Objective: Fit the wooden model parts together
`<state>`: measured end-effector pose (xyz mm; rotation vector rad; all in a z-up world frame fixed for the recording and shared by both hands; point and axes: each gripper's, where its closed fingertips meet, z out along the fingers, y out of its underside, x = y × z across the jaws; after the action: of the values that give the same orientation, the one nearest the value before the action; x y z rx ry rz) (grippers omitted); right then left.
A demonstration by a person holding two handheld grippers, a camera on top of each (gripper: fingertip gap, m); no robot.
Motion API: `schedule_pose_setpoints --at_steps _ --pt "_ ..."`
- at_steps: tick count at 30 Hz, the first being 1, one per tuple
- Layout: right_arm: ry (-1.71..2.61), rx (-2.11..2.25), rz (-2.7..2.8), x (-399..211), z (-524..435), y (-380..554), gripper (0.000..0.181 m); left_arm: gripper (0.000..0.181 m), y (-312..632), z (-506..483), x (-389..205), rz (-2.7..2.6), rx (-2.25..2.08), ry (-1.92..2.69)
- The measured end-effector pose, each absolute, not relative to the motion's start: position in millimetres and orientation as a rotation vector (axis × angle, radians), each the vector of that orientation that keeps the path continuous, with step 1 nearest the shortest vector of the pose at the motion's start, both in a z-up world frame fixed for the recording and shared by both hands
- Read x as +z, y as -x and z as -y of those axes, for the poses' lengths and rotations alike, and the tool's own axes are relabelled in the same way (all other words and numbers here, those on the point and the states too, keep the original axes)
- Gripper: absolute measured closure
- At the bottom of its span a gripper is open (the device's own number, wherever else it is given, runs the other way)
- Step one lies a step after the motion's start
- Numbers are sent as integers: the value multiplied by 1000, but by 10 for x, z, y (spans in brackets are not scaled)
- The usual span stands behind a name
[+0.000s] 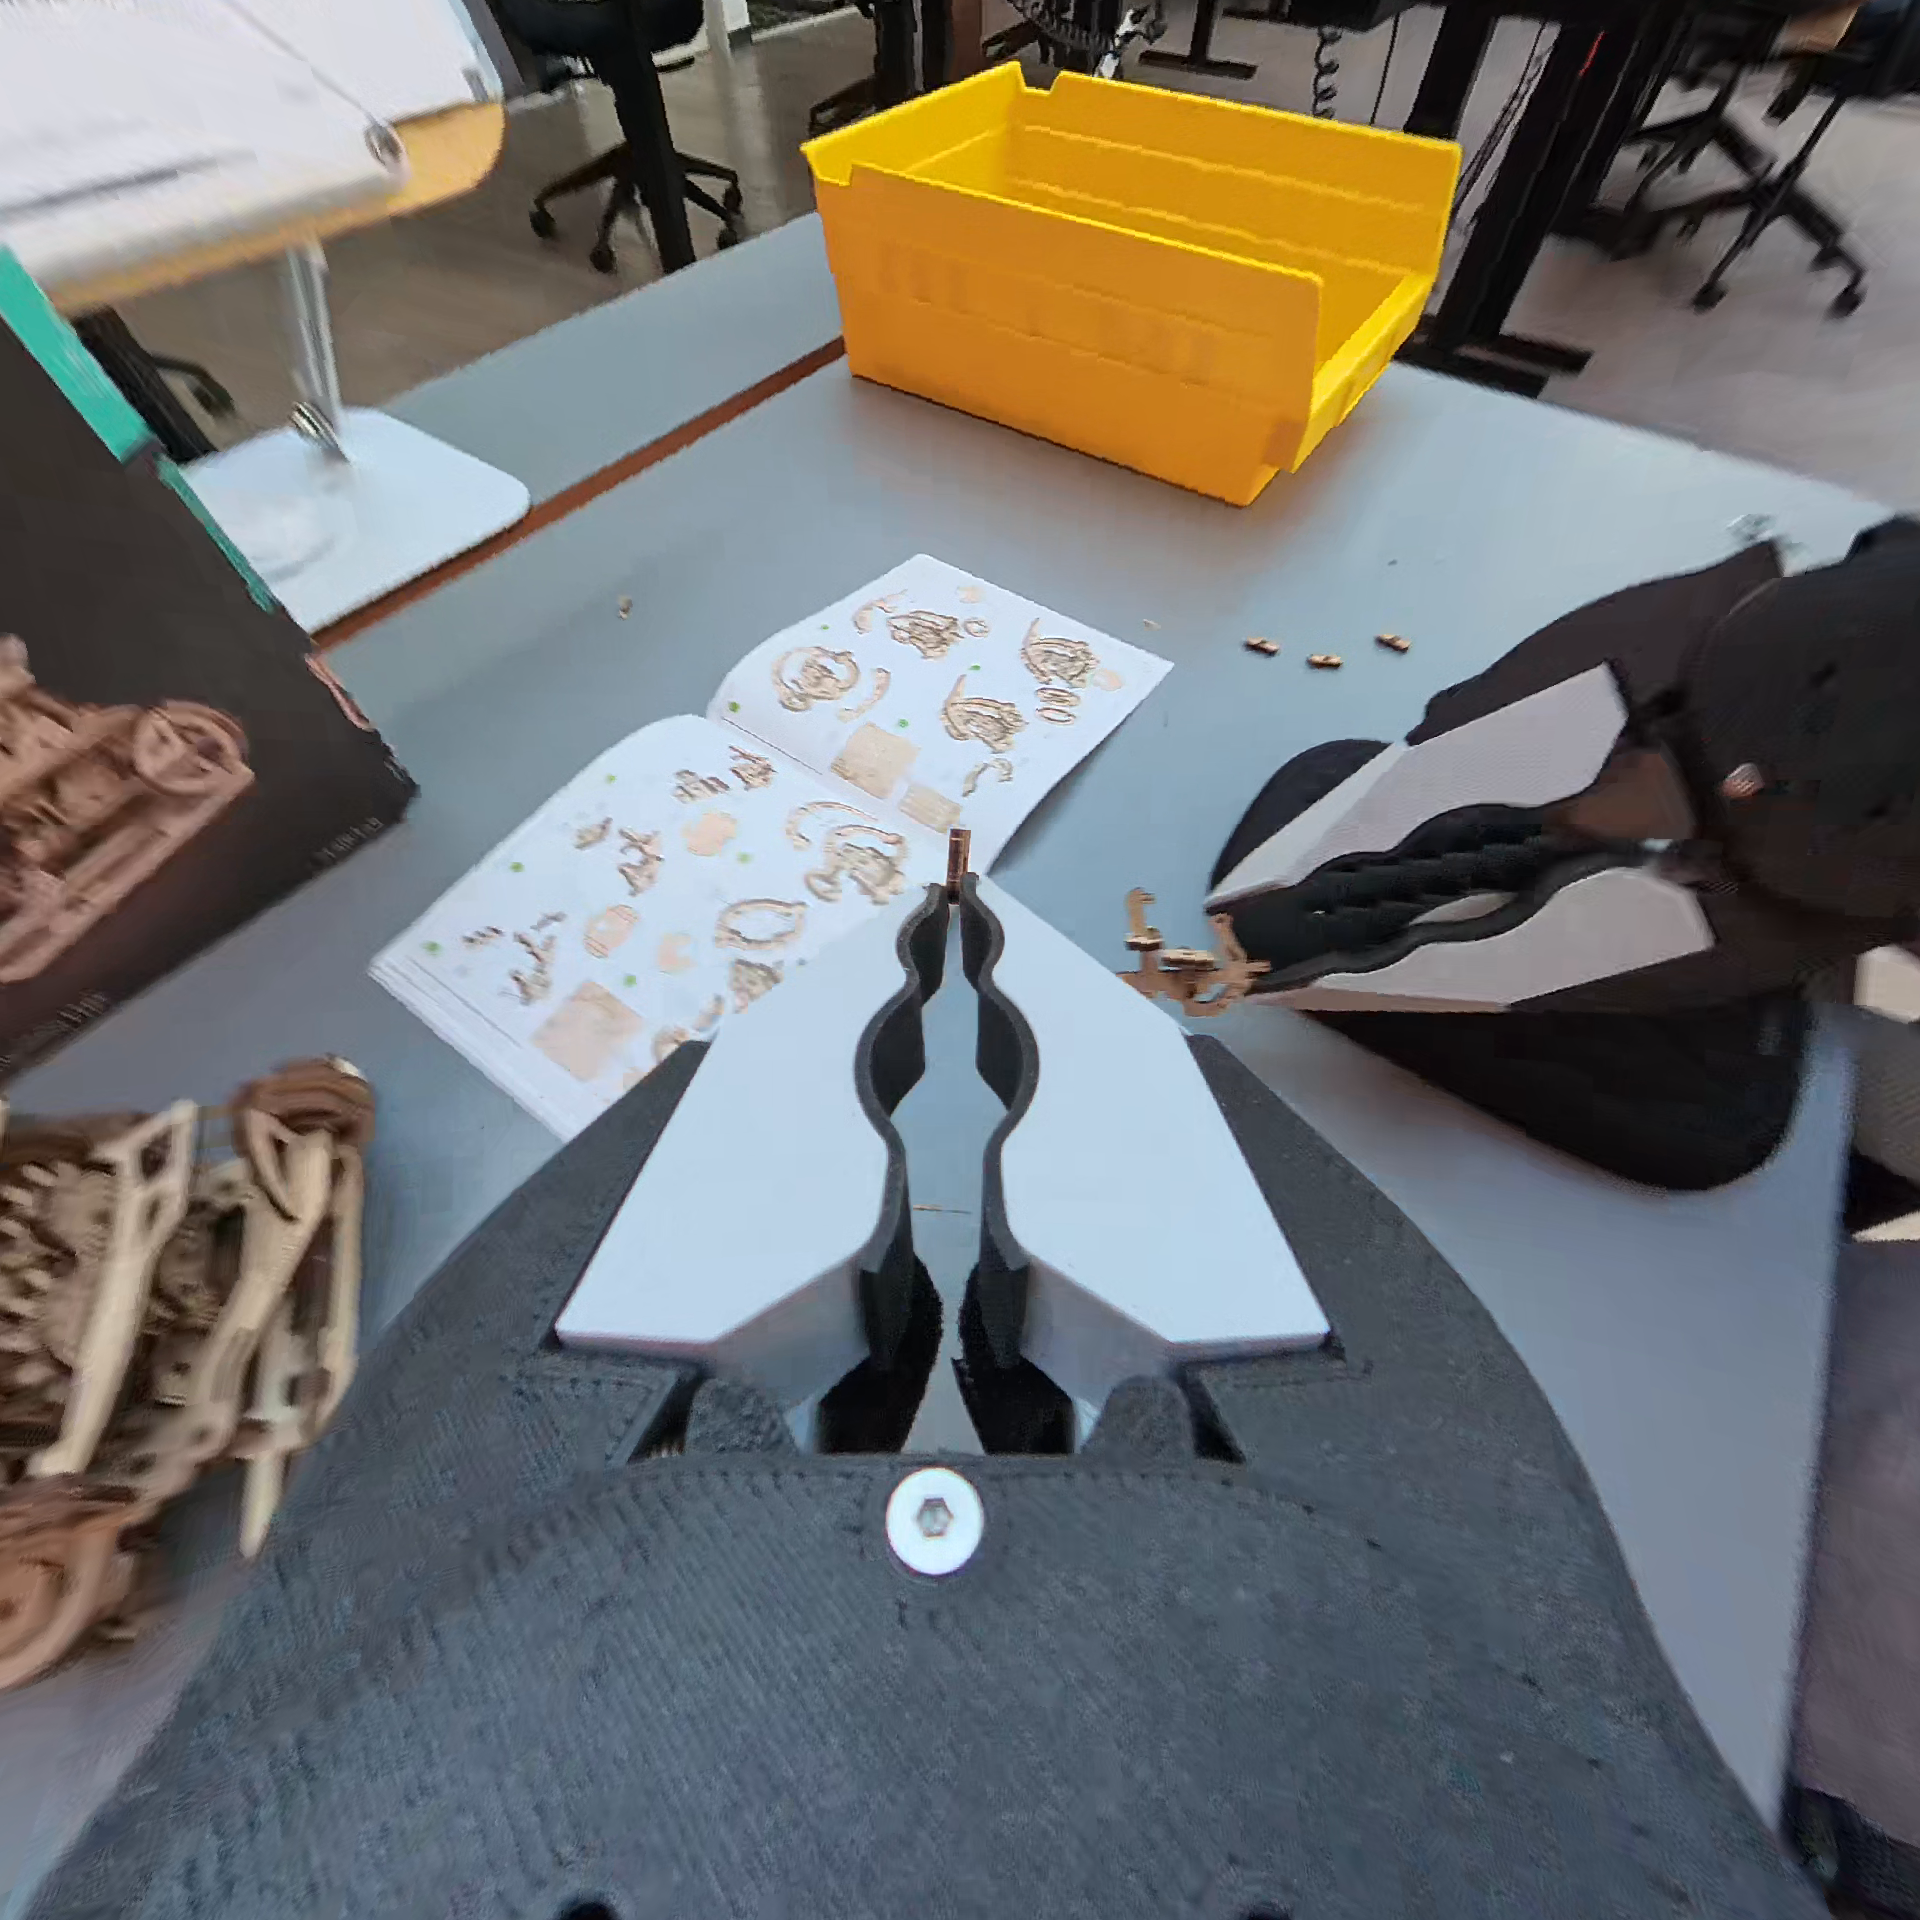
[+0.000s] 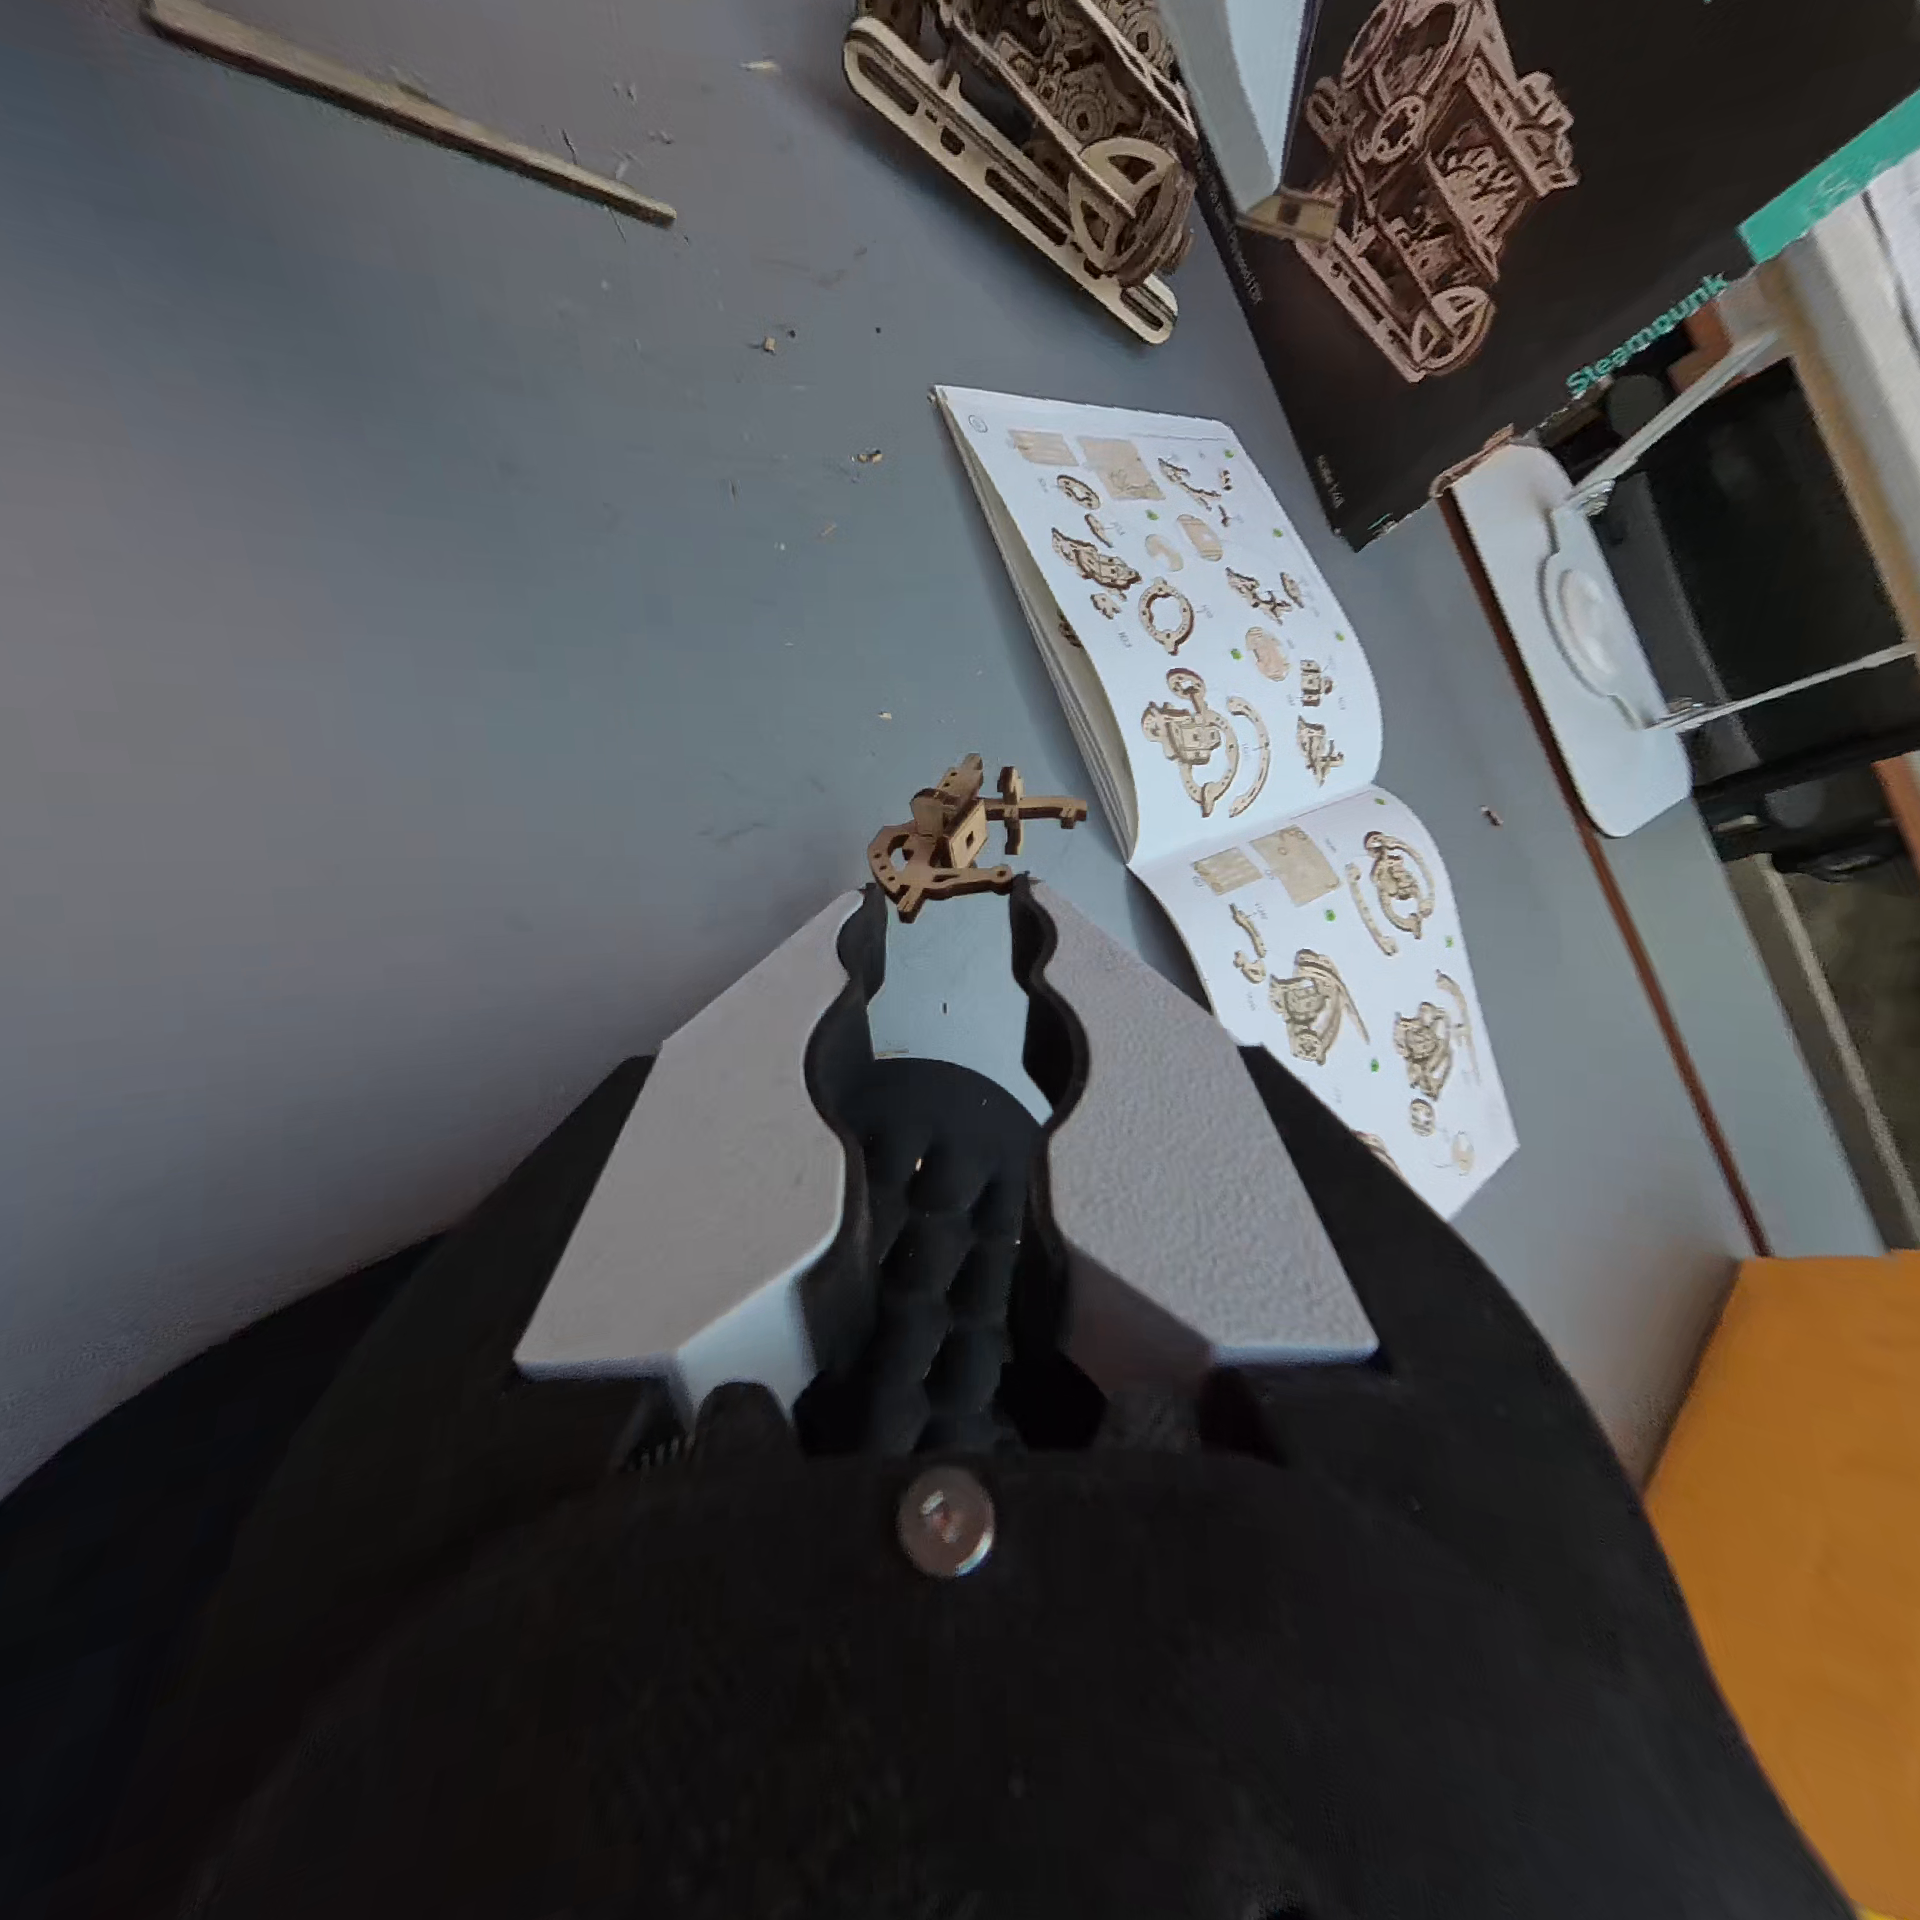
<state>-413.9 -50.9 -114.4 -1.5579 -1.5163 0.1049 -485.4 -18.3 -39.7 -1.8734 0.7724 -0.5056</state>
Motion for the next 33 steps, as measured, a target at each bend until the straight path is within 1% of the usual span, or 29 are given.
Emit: schedule_pose_setpoints --at_steps 4,7,9,13,20,33 --pt "1436 -293 1565 -1175 479 4163 158 181 4687 520 -612 -511 -939 2027" --pt "1342 -443 1608 -1212 539 4268 158 181 4576 712 -681 -270 -1331 2032" --pt "1298 -488 1620 -1213 570 4334 158 181 4578 765 -750 -138 -1492 2023" --pt "1262 -570 1664 -1246 601 4375 158 181 4684 822 -921 33 -1546 2027" --pt "1256 -637 1735 -1342 689 4408 157 181 4713 849 -1090 122 -1487 2068" --pt "1309 -517 1757 -1331 737 4373 155 181 4648 848 -1176 159 -1512 2060"
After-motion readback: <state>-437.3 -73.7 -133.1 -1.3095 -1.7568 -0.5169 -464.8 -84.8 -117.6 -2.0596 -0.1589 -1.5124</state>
